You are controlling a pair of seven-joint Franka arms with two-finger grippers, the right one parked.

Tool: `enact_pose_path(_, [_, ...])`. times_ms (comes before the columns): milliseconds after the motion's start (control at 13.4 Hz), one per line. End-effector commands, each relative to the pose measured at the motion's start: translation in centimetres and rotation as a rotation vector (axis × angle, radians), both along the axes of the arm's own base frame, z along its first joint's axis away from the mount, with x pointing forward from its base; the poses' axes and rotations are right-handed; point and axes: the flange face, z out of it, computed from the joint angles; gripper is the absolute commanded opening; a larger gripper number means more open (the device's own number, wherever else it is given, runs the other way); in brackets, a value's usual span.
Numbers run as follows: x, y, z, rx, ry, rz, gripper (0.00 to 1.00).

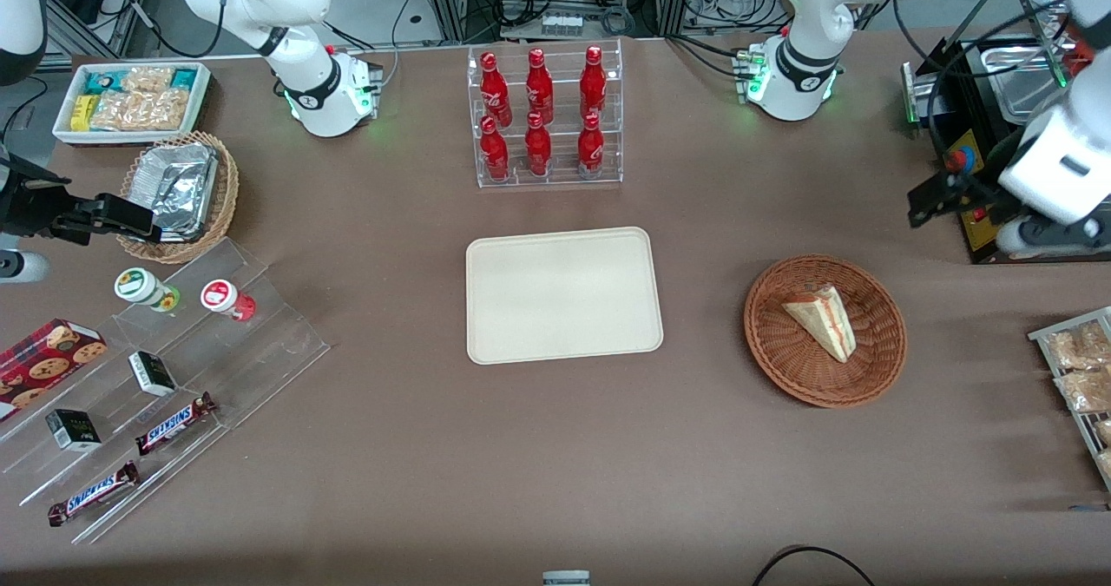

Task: Place sandwich from basket to tray
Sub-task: 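Move the left gripper down over the wrapped sandwich in the wicker basket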

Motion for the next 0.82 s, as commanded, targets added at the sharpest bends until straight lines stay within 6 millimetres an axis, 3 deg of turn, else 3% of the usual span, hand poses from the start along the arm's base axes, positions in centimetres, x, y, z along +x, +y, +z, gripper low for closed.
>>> enact_pose_path(0, [0.3, 0.2, -5.0, 0.011, -0.006, 0.009, 1.00])
enact_pose_path(374, [-0.3, -0.2, -16.0, 0.008, -0.067, 0.208, 1.00])
enact_pose_path(748, [-2.5, -0.5, -24.4, -0.016, -0.128, 0.394, 1.00])
